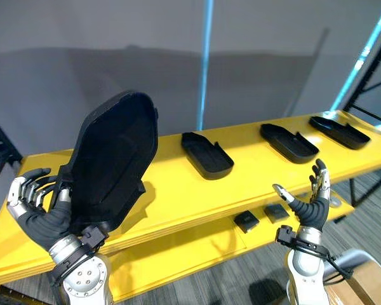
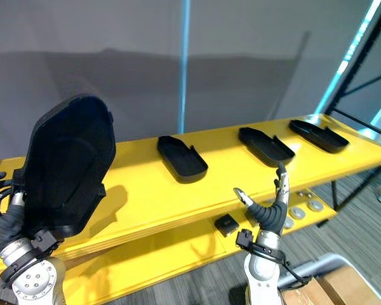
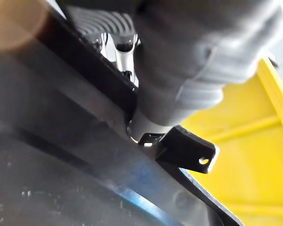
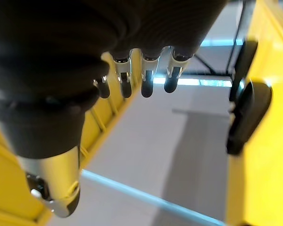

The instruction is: Walk over and take plastic housings, then place them on the shelf

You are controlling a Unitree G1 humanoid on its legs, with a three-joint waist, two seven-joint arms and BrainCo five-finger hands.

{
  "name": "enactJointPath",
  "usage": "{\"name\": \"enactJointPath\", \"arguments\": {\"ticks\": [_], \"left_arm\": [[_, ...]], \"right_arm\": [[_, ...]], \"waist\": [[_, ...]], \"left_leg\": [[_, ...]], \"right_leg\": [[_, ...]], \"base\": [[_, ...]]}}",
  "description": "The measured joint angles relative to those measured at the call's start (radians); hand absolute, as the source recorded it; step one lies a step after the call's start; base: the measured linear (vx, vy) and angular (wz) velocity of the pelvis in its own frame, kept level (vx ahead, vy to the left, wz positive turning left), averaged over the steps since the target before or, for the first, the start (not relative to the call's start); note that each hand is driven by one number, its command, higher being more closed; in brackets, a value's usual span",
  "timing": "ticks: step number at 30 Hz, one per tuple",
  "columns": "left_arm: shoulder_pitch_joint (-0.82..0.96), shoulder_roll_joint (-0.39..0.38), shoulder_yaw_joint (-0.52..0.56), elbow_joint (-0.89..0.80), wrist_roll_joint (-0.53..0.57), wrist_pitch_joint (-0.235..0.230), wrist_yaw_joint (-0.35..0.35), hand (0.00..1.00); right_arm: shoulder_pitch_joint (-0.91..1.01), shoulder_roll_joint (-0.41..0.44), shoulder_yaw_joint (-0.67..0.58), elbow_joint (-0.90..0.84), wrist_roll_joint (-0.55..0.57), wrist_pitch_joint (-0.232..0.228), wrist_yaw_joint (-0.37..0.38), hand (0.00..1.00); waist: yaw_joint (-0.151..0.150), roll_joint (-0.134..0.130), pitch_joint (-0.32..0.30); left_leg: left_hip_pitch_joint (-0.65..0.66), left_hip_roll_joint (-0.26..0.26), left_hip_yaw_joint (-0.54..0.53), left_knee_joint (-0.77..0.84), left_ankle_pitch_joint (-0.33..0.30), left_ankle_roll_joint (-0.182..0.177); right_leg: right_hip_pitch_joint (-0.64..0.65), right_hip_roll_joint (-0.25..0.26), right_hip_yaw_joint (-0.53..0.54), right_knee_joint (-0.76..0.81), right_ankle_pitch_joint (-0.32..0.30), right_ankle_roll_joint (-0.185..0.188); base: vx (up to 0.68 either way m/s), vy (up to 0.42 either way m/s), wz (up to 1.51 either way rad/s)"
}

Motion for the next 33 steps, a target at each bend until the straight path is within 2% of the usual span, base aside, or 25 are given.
{"name": "enactJointPath", "arguments": {"ticks": [1, 2, 3, 6, 10, 12, 14, 16, 18, 19, 21, 25, 28, 33], "left_arm": [[-0.005, 0.006, -0.008, 0.009, -0.011, -0.007, -0.001, 1.00], [-0.004, 0.008, -0.014, 0.012, -0.015, -0.010, -0.001, 1.00], [0.004, -0.003, -0.017, 0.021, -0.028, -0.011, -0.008, 1.00], [0.004, -0.011, -0.016, 0.023, -0.068, -0.014, -0.048, 1.00], [-0.019, -0.021, -0.017, 0.065, -0.142, -0.014, -0.082, 1.00], [-0.020, -0.021, -0.016, 0.095, -0.188, -0.014, -0.090, 1.00], [-0.017, -0.020, -0.013, 0.135, -0.233, -0.011, -0.087, 1.00], [-0.016, -0.014, 0.017, 0.202, -0.307, -0.007, -0.086, 1.00], [-0.034, 0.018, 0.026, 0.287, -0.377, -0.002, -0.086, 1.00], [-0.070, 0.050, 0.029, 0.346, -0.434, 0.005, -0.087, 1.00], [-0.139, 0.102, 0.033, 0.426, -0.493, 0.014, -0.087, 1.00], [-0.281, 0.198, 0.039, 0.581, -0.574, 0.058, -0.099, 1.00], [-0.343, 0.243, 0.021, 0.647, -0.612, 0.069, -0.116, 1.00], [-0.556, 0.407, -0.049, 0.847, -0.675, 0.087, -0.139, 1.00]], "right_arm": [[0.019, 0.000, -0.018, -0.001, 0.003, 0.000, 0.002, 0.00], [0.031, -0.002, -0.024, -0.003, 0.003, 0.000, 0.002, 0.00], [0.044, -0.014, -0.034, -0.002, 0.005, 0.002, 0.008, 0.00], [0.047, -0.024, -0.043, -0.002, 0.020, 0.003, 0.035, 0.00], [0.071, -0.022, -0.097, -0.031, 0.077, 0.003, 0.065, 0.00], [0.082, -0.018, -0.121, -0.037, 0.084, 0.003, 0.071, 0.00], [0.086, -0.007, -0.128, -0.040, 0.084, 0.003, 0.079, 0.00], [0.087, 0.000, -0.127, -0.041, 0.085, 0.006, 0.085, 0.00], [0.090, 0.001, -0.123, -0.041, 0.093, 0.012, 0.090, 0.00], [0.103, 0.000, -0.108, -0.041, 0.109, 0.021, 0.091, 0.00], [0.118, 0.000, -0.078, -0.041, 0.122, 0.036, 0.093, 0.00], [0.149, -0.001, 0.008, -0.041, 0.122, 0.051, 0.112, 0.00], [0.158, -0.003, 0.039, -0.037, 0.122, 0.054, 0.123, 0.00], [0.156, -0.039, 0.116, -0.036, 0.122, 0.059, 0.141, 0.00]], "waist": [[-0.002, -0.012, 0.003], [-0.006, -0.019, 0.002], [0.005, 0.012, 0.006], [0.012, 0.053, 0.011], [-0.002, 0.053, 0.011], [-0.009, 0.054, 0.013], [0.005, 0.054, 0.016], [0.004, 0.054, 0.016], [0.002, 0.055, 0.023], [-0.006, 0.056, 0.028], [-0.020, 0.055, 0.031], [-0.039, 0.058, 0.041], [-0.047, 0.061, 0.048], [-0.050, 0.067, 0.083]], "left_leg": [[-0.003, -0.010, -0.033, 0.016, -0.008, -0.020], [-0.003, -0.019, -0.054, 0.021, -0.015, -0.031], [-0.003, 0.002, -0.069, 0.022, -0.021, -0.041], [-0.007, 0.045, -0.099, -0.008, -0.007, -0.070], [-0.040, 0.059, -0.171, -0.043, 0.026, -0.099], [-0.053, 0.055, -0.166, -0.064, 0.052, -0.097], [-0.046, 0.053, -0.169, -0.083, 0.063, -0.097], [-0.042, 0.043, -0.162, -0.110, 0.079, -0.095], [-0.040, 0.045, -0.108, -0.122, 0.073, -0.101], [-0.043, 0.056, -0.047, -0.122, 0.072, -0.096], [-0.058, 0.061, -0.001, -0.124, 0.083, -0.088], [-0.083, 0.048, 0.031, -0.132, 0.107, -0.070], [-0.085, 0.045, 0.045, -0.132, 0.108, -0.070], [-0.090, 0.049, 0.061, -0.132, 0.108, -0.070]], "right_leg": [[0.005, 0.011, 0.028, -0.082, 0.104, 0.003], [0.016, 0.007, 0.032, -0.082, 0.145, 0.042], [0.037, 0.019, 0.002, -0.107, 0.143, 0.043], [0.076, 0.064, -0.045, -0.193, 0.174, 0.017], [0.106, 0.075, -0.149, -0.238, 0.175, 0.014], [0.112, 0.069, -0.187, -0.240, 0.173, 0.011], [0.117, 0.068, -0.188, -0.240, 0.172, 0.010], [0.117, 0.057, -0.188, -0.245, 0.168, 0.008], [0.116, 0.049, -0.183, -0.252, 0.168, 0.009], [0.115, 0.046, -0.183, -0.252, 0.169, 0.009], [0.092, 0.043, -0.178, -0.250, 0.170, 0.011], [0.044, 0.035, -0.149, -0.252, 0.186, 0.024], [0.038, 0.031, -0.142, -0.254, 0.187, 0.025], [0.024, 0.040, -0.128, -0.255, 0.190, 0.020]], "base": [[0.12, -0.248, 1.04], [0.18, -0.290, 0.78], [0.12, -0.188, 0.41], [0.18, -0.187, 0.29], [0.09, -0.082, 0.65], [0.04, 0.021, 0.72], [0.03, 0.049, 0.35], [-0.01, 0.055, 0.10], [-0.05, 0.061, -0.02], [-0.08, 0.054, 0.05], [-0.08, 0.056, -0.02], [-0.01, 0.053, -0.16], [0.03, 0.021, -0.11], [-0.01, -0.004, -0.10]]}}
